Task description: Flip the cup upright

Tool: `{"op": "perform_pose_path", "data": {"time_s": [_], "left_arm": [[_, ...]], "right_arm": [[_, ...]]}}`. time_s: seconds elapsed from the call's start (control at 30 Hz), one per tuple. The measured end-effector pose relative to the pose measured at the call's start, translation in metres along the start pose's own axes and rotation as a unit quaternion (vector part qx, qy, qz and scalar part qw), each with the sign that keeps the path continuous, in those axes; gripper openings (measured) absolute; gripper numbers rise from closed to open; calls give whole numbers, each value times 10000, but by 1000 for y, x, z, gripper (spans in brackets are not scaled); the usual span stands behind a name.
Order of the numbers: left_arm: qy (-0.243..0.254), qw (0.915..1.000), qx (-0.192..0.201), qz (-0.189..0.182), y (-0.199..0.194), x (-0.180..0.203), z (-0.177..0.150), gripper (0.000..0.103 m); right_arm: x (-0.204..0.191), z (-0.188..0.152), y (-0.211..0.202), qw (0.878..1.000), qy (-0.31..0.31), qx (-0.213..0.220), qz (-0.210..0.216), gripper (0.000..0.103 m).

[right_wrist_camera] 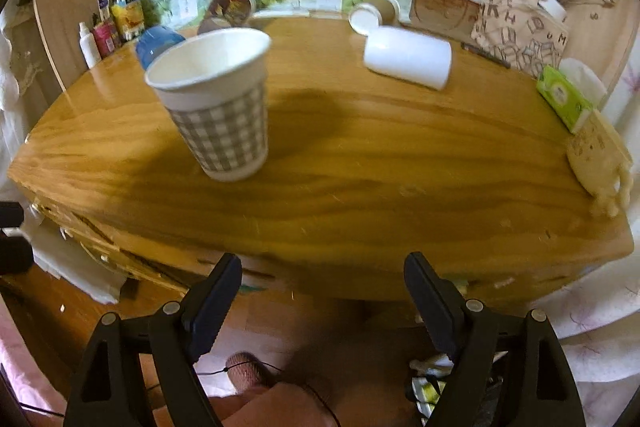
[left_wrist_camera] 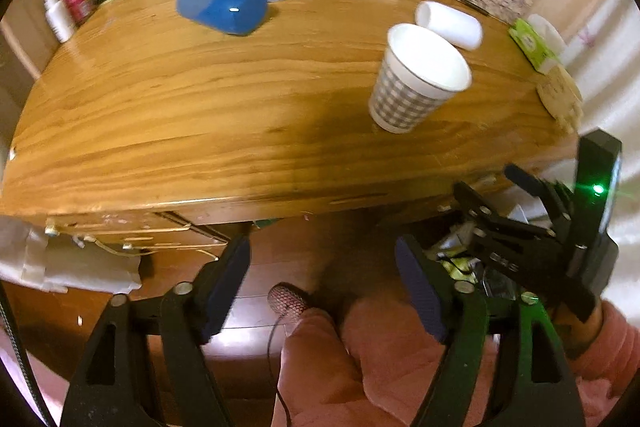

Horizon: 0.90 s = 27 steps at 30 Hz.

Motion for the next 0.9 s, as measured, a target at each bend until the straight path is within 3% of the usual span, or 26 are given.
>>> {"op": "perform_pose_path", "data": {"time_s": [0.2,0.33,0.4,0.47,0.6,0.7,0.9], "left_arm": [[-611,9974,-16,375,-11,-9,-4,83],[-498,9972,285,476,-34,8,-4,83],[-454,9970,432,446,-45,17,-2,85],[-487,9968,573,266,-60,29,-2,93],[-504,9948,876,131,-88,46,1,98],[-652,9898,1252,182,-113,54,1,101],[-879,9774,1841,549,-143,60,-8,103]], "right_arm": [[11,-5,-19,9982,224,-402,378,84],[13,-7,-57,9970,267,-386,609,84],[12,-6,-78,9957,339,-321,803,89],[12,-5,-99,9950,353,-206,914,92],[17,0,-143,9969,304,100,714,103],[25,-2,-170,9951,438,235,853,103],[32,-12,-191,9856,1018,-115,1345,103]]}}
Point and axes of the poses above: each gripper's, at about its wrist camera, not at the fingertips, and y roughly the way its jaws point, x to its right, z to its top, the point moved 7 cm from there along y, roughly the way its jaws point, and after that the axes turned 8 degrees about -x, right-handed, at the moved point
